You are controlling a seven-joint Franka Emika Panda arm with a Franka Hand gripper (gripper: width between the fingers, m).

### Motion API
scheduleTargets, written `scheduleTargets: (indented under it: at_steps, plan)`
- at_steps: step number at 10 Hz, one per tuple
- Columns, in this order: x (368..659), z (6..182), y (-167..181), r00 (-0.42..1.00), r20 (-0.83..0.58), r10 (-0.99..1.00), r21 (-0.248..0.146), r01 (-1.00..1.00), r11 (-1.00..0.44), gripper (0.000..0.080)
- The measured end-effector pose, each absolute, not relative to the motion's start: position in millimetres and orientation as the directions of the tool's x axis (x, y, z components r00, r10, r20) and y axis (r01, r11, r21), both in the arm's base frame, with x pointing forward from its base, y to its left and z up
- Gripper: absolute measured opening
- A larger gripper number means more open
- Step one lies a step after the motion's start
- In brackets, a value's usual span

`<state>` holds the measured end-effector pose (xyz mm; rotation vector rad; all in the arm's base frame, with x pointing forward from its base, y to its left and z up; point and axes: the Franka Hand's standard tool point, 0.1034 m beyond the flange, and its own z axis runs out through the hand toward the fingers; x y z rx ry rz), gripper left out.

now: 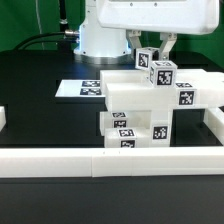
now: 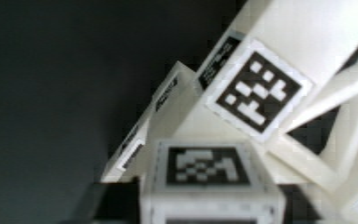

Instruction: Assemble chair

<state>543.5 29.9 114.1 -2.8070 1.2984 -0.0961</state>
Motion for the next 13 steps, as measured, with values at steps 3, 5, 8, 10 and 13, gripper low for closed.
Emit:
scheduleTargets:
  at_steps: [3,5,8,10,13]
  plan:
    - [544.2,114.9,30.1,0.762,0.048,-0.646,-0.064,-0.643,-0.763,0.0634]
    - [544.1,114.6,29.1,0.851,0.058,-0.521,-0.054,-0.519,-0.853,0.0647]
    - [544.1,114.7,29.4,0.946,0.068,-0.318,-0.039,-0.316,-0.948,0.0649]
    - [542.7,114.0,29.2,0.979,0.064,-0.191,-0.030,-0.190,-0.981,0.0649]
    - [540.8,113.6,29.2,0.998,0.053,-0.033,-0.022,-0.032,-0.999,0.0649]
